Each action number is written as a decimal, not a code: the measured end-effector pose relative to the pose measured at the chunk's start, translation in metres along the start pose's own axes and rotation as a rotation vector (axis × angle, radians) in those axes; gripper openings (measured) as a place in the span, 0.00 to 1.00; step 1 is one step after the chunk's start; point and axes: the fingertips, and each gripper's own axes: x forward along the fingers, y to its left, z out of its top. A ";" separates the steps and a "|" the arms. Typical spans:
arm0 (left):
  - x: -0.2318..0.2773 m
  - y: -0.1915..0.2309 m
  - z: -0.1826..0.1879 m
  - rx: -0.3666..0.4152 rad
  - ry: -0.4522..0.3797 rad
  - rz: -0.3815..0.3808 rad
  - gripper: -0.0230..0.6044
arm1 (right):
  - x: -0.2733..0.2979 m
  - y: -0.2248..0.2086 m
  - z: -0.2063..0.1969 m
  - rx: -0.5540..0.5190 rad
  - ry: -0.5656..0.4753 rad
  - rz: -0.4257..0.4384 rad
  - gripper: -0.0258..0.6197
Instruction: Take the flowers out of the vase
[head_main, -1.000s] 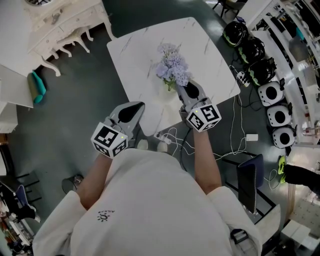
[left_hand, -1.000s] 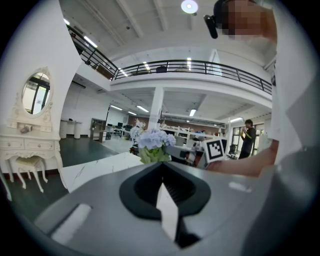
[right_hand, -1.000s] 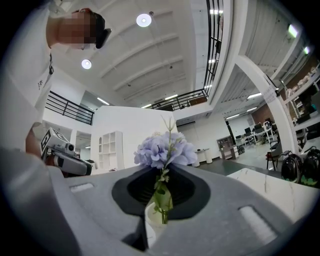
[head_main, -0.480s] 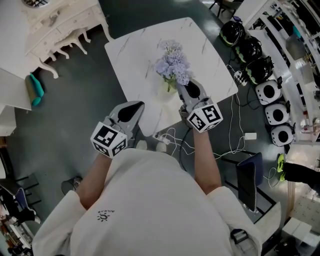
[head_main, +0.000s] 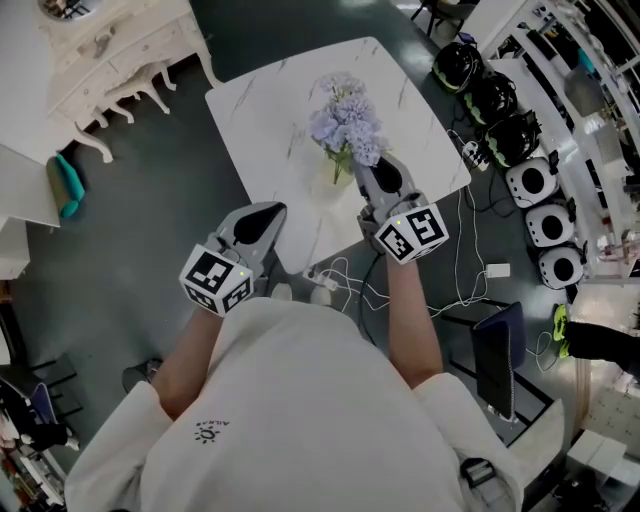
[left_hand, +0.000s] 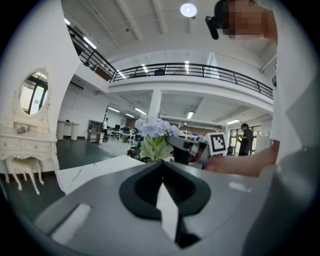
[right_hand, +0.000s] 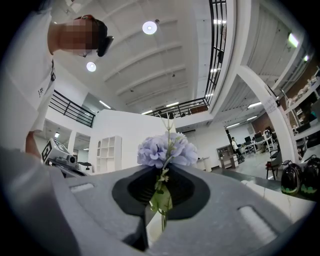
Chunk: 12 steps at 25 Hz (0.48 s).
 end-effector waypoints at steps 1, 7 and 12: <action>0.000 0.000 0.001 0.000 -0.002 -0.002 0.02 | 0.000 0.000 0.001 -0.001 -0.002 -0.002 0.09; -0.001 -0.002 0.002 -0.007 -0.017 -0.012 0.02 | -0.001 0.003 0.009 -0.016 -0.018 -0.004 0.09; -0.004 -0.006 0.004 0.000 -0.026 -0.013 0.02 | -0.002 0.008 0.019 -0.028 -0.034 -0.002 0.09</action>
